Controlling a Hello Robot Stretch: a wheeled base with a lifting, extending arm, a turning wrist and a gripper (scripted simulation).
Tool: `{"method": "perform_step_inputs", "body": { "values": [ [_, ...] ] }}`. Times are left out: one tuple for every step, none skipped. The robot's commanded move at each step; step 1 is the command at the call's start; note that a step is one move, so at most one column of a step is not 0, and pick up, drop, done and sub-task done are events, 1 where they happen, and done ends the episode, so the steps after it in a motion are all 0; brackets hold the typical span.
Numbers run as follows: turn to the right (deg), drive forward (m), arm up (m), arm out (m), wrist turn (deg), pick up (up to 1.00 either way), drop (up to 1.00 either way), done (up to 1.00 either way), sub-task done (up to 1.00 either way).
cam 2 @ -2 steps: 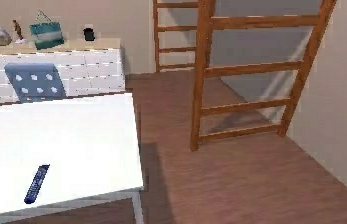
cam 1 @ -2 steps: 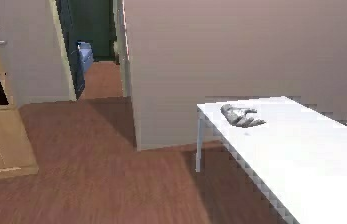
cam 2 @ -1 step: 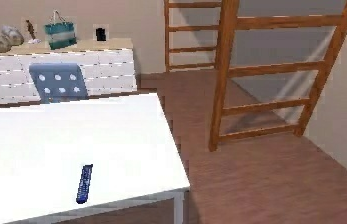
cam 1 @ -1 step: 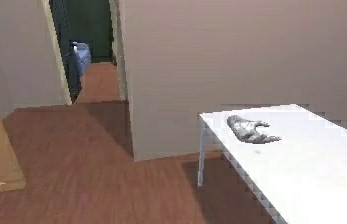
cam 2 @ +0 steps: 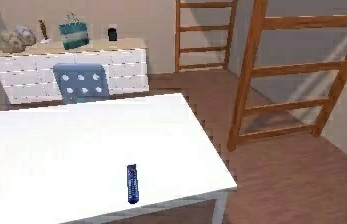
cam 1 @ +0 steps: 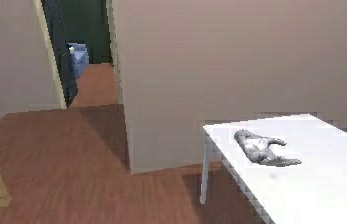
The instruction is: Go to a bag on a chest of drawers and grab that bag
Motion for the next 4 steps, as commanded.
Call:
{"method": "perform_step_inputs", "body": {
  "values": [
    [-45.0, 0.00, 0.00, 0.00, 0.0, 0.00, 0.00, 0.00, 0.00],
    [-45.0, 0.00, 0.00, 0.00, 0.0, 0.00, 0.00, 0.00, 0.00],
    [-12.0, 0.00, 0.00, 0.00, 0.0, 0.00, 0.00, 0.00, 0.00],
    [0.0, 0.05, 0.00, 0.00, 0.0, 0.00, 0.00, 0.00, 0.00]
  ]
}}
